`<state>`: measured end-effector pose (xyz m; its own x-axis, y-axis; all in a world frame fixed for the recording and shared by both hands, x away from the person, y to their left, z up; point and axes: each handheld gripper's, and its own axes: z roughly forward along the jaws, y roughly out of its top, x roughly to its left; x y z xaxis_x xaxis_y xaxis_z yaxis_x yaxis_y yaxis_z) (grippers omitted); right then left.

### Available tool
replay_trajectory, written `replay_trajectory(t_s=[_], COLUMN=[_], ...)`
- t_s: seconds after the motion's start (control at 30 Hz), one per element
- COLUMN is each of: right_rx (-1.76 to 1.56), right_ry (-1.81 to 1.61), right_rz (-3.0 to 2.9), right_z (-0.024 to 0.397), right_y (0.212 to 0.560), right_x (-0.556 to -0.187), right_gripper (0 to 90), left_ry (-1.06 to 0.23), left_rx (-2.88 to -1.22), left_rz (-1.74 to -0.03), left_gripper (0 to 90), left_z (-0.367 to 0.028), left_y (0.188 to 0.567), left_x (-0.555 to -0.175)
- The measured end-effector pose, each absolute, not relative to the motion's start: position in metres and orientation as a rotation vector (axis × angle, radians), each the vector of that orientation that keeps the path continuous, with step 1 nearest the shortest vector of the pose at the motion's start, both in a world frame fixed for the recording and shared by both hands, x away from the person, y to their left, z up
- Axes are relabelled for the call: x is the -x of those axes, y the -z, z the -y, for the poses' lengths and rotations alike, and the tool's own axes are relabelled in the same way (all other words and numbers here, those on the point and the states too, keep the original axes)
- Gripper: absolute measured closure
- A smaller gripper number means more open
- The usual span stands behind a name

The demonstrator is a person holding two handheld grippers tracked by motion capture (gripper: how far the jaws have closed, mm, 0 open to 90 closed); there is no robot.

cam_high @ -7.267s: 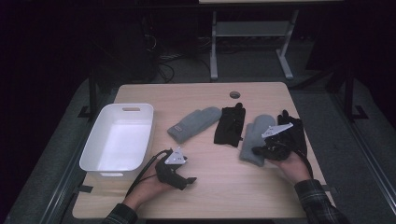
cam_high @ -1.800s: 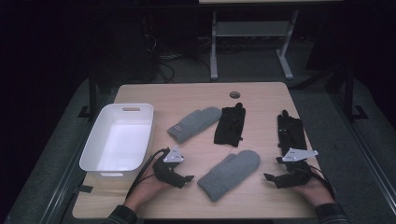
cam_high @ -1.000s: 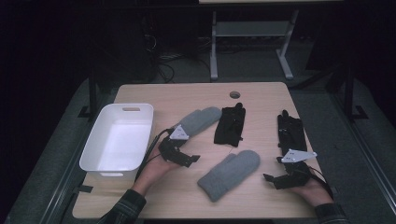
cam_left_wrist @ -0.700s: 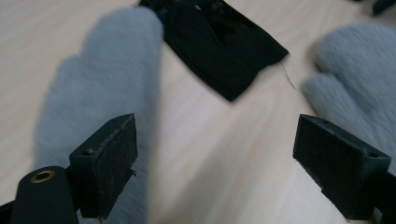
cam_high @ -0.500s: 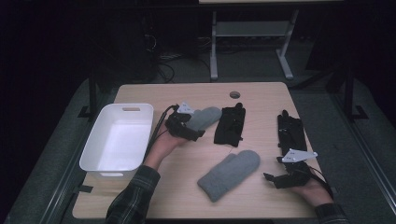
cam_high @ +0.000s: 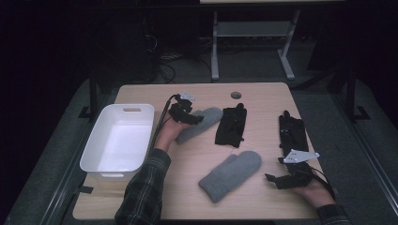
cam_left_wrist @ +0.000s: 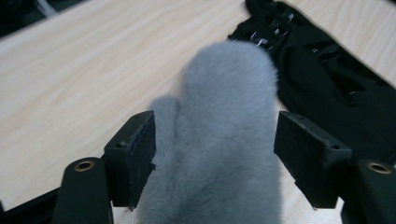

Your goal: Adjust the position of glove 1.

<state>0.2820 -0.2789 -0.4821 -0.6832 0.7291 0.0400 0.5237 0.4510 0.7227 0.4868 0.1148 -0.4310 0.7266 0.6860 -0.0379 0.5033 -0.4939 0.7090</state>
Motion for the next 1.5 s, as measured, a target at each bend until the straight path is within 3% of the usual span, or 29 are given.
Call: replay_trajectory(t_s=[0.2,0.47,0.63,0.87,0.97,1.1,1.5], right_rx=[-1.077,-1.077,-1.078,-1.077,-1.077,-1.076,-1.077], right_ry=[-1.064,-1.064,-1.063,-1.064,-1.064,-1.064,-1.064], right_rz=[-2.428,-2.428,-2.427,-2.428,-2.428,-2.428,-2.427], right_z=[0.279,0.279,0.279,0.279,0.279,0.279,0.279], right_y=[0.482,0.482,0.482,0.482,0.482,0.482,0.482], right_x=[-0.282,-0.282,-0.282,-0.282,-0.282,-0.282,-0.282], right_gripper=[13.5,13.4,13.5,13.5,13.5,13.6,13.7], left_ry=[-0.271,-0.299,-0.295,-0.291,-0.286,-0.273,-0.214], left_rx=[-2.235,-2.295,-2.307,-2.326,-2.297,-2.272,-2.194], left_rz=[-0.941,-0.932,-0.908,-0.879,-0.921,-0.965,-1.055], left_gripper=[29.3,27.7,37.9,63.2,69.0,73.4,74.0], left_z=[-0.114,-0.112,-0.113,-0.111,-0.113,-0.115,-0.119], left_y=[0.45,0.46,0.46,0.457,0.457,0.453,0.43], left_x=[-0.494,-0.493,-0.493,-0.488,-0.488,-0.486,-0.474])
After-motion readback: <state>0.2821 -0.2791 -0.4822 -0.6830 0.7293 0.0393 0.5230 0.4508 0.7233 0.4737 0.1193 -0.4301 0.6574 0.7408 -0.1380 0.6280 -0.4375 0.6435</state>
